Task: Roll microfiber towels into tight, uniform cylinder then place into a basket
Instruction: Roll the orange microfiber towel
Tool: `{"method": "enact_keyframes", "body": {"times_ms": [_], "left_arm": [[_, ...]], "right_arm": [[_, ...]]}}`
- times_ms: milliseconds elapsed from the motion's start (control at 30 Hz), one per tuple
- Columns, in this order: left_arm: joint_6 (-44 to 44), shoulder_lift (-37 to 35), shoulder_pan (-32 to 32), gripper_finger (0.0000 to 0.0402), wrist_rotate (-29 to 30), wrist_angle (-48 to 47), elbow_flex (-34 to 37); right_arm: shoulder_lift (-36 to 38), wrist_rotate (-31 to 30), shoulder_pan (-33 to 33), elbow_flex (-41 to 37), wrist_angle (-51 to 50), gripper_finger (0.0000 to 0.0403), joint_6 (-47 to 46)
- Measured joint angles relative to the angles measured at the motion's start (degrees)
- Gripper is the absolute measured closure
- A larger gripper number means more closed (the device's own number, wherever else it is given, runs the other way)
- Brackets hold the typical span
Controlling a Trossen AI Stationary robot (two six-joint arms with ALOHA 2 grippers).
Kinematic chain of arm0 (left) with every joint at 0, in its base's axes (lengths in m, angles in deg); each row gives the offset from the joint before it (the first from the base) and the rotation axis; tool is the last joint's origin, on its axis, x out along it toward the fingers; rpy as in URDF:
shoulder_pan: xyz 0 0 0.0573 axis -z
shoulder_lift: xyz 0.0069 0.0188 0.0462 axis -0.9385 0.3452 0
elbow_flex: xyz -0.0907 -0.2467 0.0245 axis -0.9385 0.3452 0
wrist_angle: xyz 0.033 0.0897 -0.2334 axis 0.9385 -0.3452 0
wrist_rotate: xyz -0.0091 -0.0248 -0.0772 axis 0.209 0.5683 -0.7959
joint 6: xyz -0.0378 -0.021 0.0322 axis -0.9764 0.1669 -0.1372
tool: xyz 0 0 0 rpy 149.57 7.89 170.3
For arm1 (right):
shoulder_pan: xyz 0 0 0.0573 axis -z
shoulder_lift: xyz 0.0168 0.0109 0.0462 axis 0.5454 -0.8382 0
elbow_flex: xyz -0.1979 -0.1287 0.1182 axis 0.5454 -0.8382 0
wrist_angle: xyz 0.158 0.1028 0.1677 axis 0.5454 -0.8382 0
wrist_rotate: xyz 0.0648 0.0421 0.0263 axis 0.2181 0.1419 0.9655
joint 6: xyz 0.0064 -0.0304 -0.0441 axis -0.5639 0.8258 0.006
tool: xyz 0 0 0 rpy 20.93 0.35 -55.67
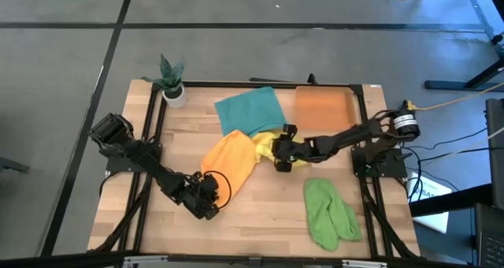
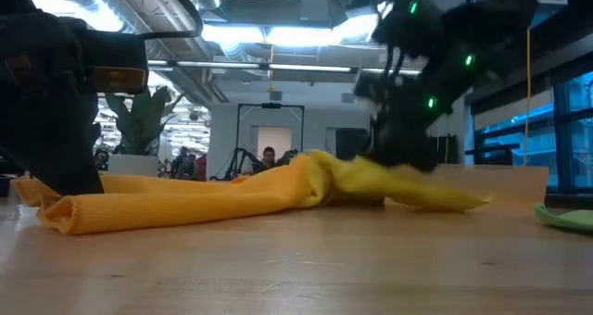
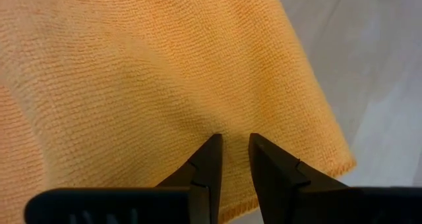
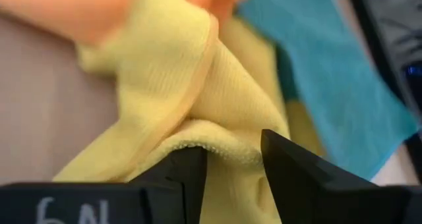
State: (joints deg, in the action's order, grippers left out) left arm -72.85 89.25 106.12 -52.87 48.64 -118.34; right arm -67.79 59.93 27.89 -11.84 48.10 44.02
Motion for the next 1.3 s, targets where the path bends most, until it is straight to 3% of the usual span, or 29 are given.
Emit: {"method": "enact_keyframes", "body": {"times_ms": [233, 567, 800, 1000, 1067, 1233, 1300], "left_arm": [[4.4, 0.0, 0.0, 0.0333, 0.9, 0.1, -0.2], [2.3, 0.0, 0.8, 0.0333, -1.1, -0.2, -1.2], [-0.3, 0.0, 3.0, 0.0333, -2.2, -0.2, -1.2], [-0.5, 0.0, 3.1, 0.0333, -2.1, -0.2, -1.2], [-0.6, 0.0, 2.8, 0.0333, -2.1, -0.2, -1.2], [-0.6, 0.0, 2.5, 0.0333, -2.1, -0.2, -1.2], [-0.7, 0.0, 2.5, 0.0333, -2.1, -0.2, -1.2]], "right_arm": [[7.5, 5.7, -5.3, 0.4, 1.4, 0.0258, 0.6], [9.8, 1.5, -10.7, 0.4, 2.0, 0.0258, 1.2], [9.8, 8.2, -12.4, 0.4, -4.9, 0.0258, -2.5], [9.8, 0.5, -12.4, 0.4, -14.6, 0.0258, -10.5], [9.8, 3.9, -12.3, 0.4, -12.2, 0.0258, -11.4], [8.7, 23.1, -12.5, 0.4, -4.8, 0.0258, -12.1], [7.2, 25.7, -12.4, 0.4, -5.1, 0.0258, -12.4]]}}
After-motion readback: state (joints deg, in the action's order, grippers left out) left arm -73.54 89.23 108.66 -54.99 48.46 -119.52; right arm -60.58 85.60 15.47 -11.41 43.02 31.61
